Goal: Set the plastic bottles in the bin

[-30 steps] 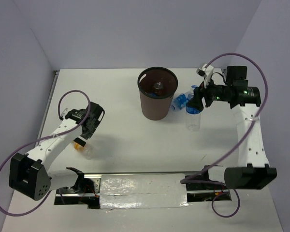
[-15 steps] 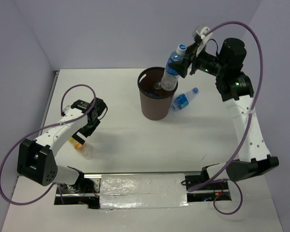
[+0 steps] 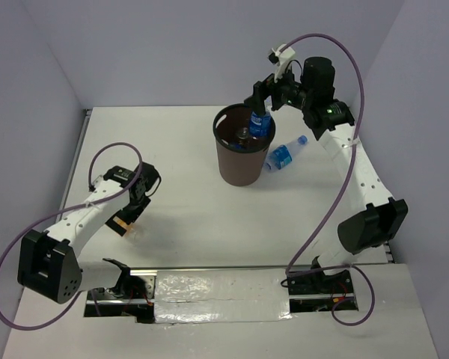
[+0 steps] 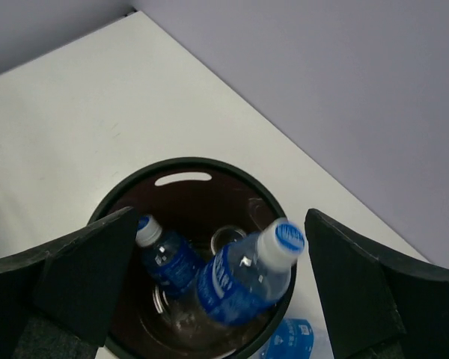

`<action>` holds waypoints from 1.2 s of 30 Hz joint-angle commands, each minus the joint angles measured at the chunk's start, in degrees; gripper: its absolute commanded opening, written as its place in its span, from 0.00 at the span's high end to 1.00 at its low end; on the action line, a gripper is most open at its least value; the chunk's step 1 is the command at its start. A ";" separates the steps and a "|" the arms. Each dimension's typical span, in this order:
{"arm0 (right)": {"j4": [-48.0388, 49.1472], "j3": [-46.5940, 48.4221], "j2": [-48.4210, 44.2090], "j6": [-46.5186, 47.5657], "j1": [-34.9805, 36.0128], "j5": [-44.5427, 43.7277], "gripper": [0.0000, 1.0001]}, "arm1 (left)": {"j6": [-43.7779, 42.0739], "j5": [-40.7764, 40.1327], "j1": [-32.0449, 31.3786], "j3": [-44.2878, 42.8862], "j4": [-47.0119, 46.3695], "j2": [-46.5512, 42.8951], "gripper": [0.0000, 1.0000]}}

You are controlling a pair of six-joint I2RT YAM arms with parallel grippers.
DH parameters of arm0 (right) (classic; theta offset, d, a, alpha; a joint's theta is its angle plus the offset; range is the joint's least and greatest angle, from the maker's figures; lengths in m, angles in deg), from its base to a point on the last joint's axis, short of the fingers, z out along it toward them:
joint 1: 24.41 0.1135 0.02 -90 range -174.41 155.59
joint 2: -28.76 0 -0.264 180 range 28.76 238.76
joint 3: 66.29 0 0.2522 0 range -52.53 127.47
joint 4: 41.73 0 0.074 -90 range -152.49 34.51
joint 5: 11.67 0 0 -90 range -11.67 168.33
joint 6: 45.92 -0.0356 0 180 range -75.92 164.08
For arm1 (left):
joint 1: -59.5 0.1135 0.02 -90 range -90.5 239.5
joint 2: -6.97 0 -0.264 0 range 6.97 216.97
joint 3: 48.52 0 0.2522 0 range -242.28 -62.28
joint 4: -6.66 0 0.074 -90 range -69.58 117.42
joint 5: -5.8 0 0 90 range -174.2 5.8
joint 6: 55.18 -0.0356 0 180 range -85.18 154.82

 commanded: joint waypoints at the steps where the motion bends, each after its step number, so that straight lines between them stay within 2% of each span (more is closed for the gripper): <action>1: 0.49 -0.67 -6.13 1.72 0.20 3.18 0.00 | -2.53 2.93 1.48 3.37 -1.31 -2.36 0.01; 9: -4.78 -9.90 -16.76 3.84 -3.92 11.26 0.00 | -12.38 12.85 10.61 15.14 -18.60 -5.97 0.01; 13: -6.02 -14.30 -19.59 3.23 -7.78 14.87 0.00 | -15.63 16.29 12.99 17.88 -26.62 -4.31 0.02; 15: -6.37 -16.14 -20.73 2.35 -8.67 16.37 0.00 | -17.22 17.00 13.52 18.15 -29.95 -2.90 0.06; 22: -8.39 -20.72 -23.72 3.22 -10.34 17.78 0.00 | -21.52 17.70 13.87 17.44 -33.83 -2.54 0.31; 23: -9.17 -21.16 -24.15 3.57 -10.52 17.69 0.00 | -22.92 17.96 13.87 17.53 -34.36 -4.20 0.41; 24: -9.79 -22.20 -24.42 4.71 -10.78 17.78 0.00 | -23.54 18.31 13.87 17.53 -34.89 -5.35 0.47; 25: -11.28 -22.91 -24.77 5.41 -10.96 17.78 0.00 | -25.38 19.45 13.87 17.45 -36.46 -7.88 0.58; 28: -13.13 -25.90 -25.65 8.23 -12.89 18.13 0.00 | -30.03 24.70 13.79 16.74 -39.63 -13.50 0.72; 31: -14.45 -28.89 -26.88 9.99 -16.83 20.14 0.00 | -33.90 31.21 13.35 15.86 -47.88 -18.26 0.77; 35: -17.26 -30.82 -27.59 12.89 -19.04 22.44 0.02 | -36.73 45.95 9.14 12.27 -63.52 -19.42 0.77; 36: -17.44 -31.79 -27.76 12.98 -19.13 22.52 0.02 | -37.43 48.18 7.74 11.13 -70.60 -18.90 0.77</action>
